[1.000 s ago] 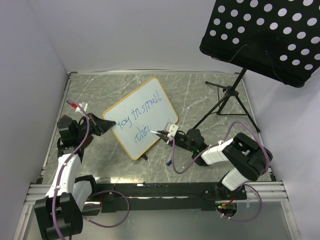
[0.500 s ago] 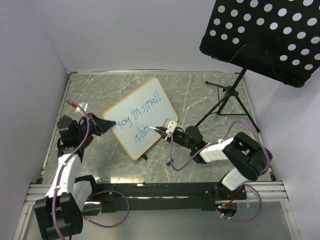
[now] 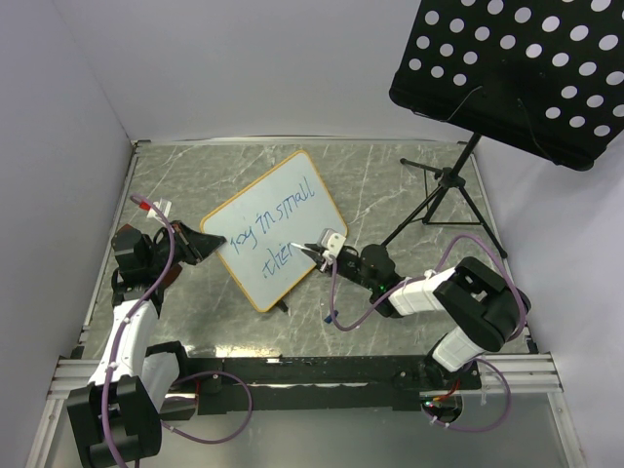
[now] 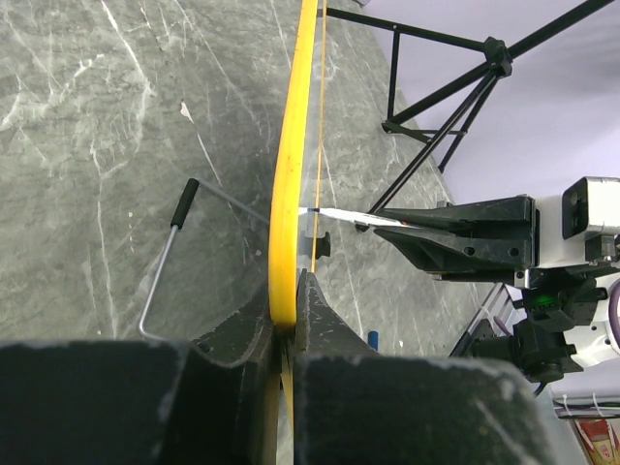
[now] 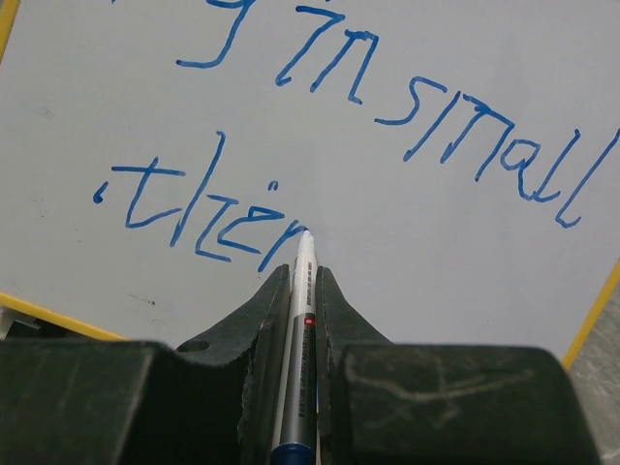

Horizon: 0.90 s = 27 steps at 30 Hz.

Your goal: Write a sentence on the whiteboard

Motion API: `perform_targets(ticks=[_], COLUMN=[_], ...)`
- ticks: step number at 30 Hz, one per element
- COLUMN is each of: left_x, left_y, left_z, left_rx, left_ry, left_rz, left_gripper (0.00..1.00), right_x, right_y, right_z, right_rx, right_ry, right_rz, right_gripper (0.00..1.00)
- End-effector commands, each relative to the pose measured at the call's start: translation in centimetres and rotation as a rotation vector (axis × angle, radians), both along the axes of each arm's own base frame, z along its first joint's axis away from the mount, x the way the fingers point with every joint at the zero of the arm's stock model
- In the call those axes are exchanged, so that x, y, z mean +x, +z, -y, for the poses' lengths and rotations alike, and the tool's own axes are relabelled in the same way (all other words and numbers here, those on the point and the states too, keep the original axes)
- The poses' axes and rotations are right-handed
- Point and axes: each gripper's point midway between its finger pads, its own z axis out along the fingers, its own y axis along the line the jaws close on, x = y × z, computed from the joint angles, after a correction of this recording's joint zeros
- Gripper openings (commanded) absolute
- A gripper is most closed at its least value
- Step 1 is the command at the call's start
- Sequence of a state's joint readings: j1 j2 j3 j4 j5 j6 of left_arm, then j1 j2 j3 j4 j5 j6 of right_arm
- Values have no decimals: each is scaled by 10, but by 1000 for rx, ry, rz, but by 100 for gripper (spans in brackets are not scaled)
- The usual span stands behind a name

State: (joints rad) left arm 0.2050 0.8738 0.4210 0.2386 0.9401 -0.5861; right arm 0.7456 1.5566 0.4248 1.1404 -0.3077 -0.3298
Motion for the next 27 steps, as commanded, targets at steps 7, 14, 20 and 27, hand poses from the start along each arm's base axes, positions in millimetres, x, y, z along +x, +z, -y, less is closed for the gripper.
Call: perform_targets(ticks=[7,14,20,27], left_x=[-5,-5,-6,-5], left_y=[10,9,9,10], left_z=[6,6,6,6], left_rx=[57,57,56,56], left_ry=[-66,-66,-66,-66], left_rz=[95,95,92,95], left_gripper=[1,1,1,1], right_x=[-15,-13,9,20], right_y=[-8,6,31,25], right_z=[11,15,19,16], right_rx=[-16,19,69,59], right_ry=[33,16,-35,-51], right_rz=[-6,15,29,15], right_gripper=[0,0,0,0])
